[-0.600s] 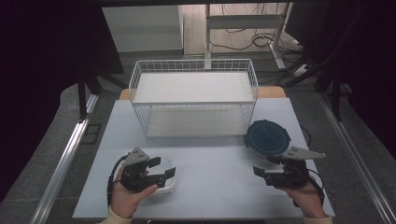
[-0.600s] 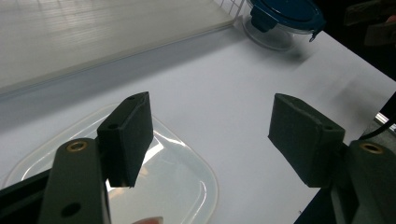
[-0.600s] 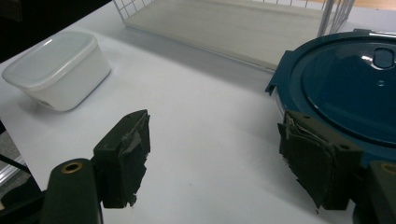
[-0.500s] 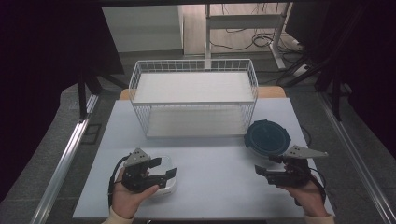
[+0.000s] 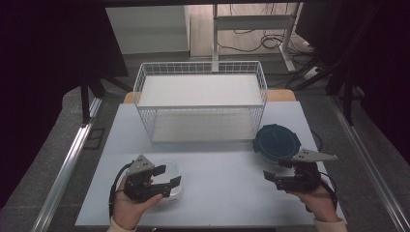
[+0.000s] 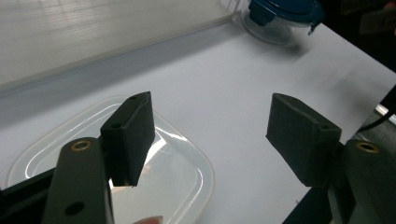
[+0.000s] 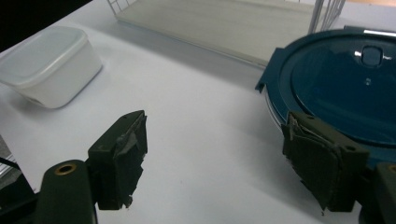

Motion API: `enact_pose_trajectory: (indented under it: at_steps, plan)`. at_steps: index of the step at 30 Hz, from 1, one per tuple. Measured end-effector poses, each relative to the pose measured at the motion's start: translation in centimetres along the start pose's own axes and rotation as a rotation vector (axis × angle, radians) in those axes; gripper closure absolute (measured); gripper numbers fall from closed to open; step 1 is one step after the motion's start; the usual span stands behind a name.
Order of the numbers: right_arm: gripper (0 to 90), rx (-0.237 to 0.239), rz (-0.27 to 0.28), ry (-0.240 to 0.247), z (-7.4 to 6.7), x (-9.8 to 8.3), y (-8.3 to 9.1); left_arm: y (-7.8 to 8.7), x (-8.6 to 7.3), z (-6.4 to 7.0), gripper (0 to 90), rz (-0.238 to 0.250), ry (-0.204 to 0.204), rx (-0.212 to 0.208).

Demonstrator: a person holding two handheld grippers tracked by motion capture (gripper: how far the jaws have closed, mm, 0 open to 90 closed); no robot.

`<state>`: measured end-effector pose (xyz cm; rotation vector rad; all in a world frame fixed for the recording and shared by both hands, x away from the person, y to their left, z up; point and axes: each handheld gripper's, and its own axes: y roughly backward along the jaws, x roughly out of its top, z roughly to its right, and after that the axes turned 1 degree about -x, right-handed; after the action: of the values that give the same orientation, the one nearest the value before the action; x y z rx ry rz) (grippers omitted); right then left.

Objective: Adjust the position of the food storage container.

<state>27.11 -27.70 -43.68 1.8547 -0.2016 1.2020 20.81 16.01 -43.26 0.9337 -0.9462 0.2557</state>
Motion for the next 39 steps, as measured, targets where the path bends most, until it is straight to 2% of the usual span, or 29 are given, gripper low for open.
enact_pose_trajectory:
  at_steps: [3, 7, 10, 17, 18, 20, 23, 24, 27, 28, 30, 34, 35, 36, 39]
  plan:
    - [26.0, 0.01, -0.003, 0.006, -0.6, 0.2, 0.3, 0.1, -0.1, 0.1, 31.4, 0.0, -0.008, -0.003]
    - [31.0, 0.005, -0.034, 0.023, -1.1, 0.2, 0.2, 0.0, 0.2, 0.0, 30.5, -0.003, -0.016, -0.016]
    - [34.2, 0.026, -0.048, 0.013, -0.9, 0.1, 0.0, -0.1, 0.5, -0.1, 30.2, -0.011, -0.021, -0.02]
    - [37.8, 0.034, -0.036, -0.021, -0.4, 0.8, 0.2, -0.4, 1.0, -0.7, 30.0, -0.006, -0.019, -0.039]
    - [37.8, 0.029, -0.04, -0.029, -0.4, 1.1, 0.1, -0.8, 0.9, -1.2, 29.6, -0.031, -0.001, -0.035]
    - [37.8, 0.012, -0.046, -0.016, -0.7, 1.6, 0.3, -0.7, 0.8, -1.1, 29.9, -0.02, 0.003, -0.039]
    - [38.5, 0.02, -0.051, -0.017, -0.6, 2.2, 0.5, -0.8, 0.9, -1.0, 30.3, -0.017, 0.0, -0.036]
    - [39.5, 0.002, -0.08, -0.012, -0.3, 3.0, 0.6, -0.8, 0.9, -0.8, 30.3, -0.019, -0.009, -0.034]
    - [41.1, -0.012, -0.094, -0.015, 0.3, 3.6, 0.6, -0.8, 1.0, -0.7, 30.3, -0.013, -0.008, -0.033]
    - [42.9, -0.021, -0.097, -0.026, 1.3, 4.4, 0.4, -0.7, 1.0, -0.8, 30.2, -0.01, -0.007, -0.027]
    - [44.4, -0.037, -0.108, -0.032, 2.2, 5.2, 0.2, -0.5, 1.1, -0.9, 30.3, -0.002, 0.001, -0.025]
    - [48.0, -0.037, -0.102, -0.042, 3.6, 7.2, -0.1, -0.2, 1.1, -1.0, 30.3, 0.003, 0.008, -0.021]
    - [48.0, -0.037, -0.102, -0.042, 3.6, 7.2, -0.1, -0.2, 1.1, -1.0, 30.3, 0.003, 0.008, -0.021]
    - [50.4, -0.037, -0.103, -0.047, 4.1, 8.1, -0.3, -0.1, 1.0, -0.9, 30.3, 0.006, 0.01, -0.024]
    - [52.3, -0.05, -0.105, -0.059, 4.4, 8.5, -0.4, 0.1, 1.0, -0.8, 30.2, 0.008, 0.004, -0.025]
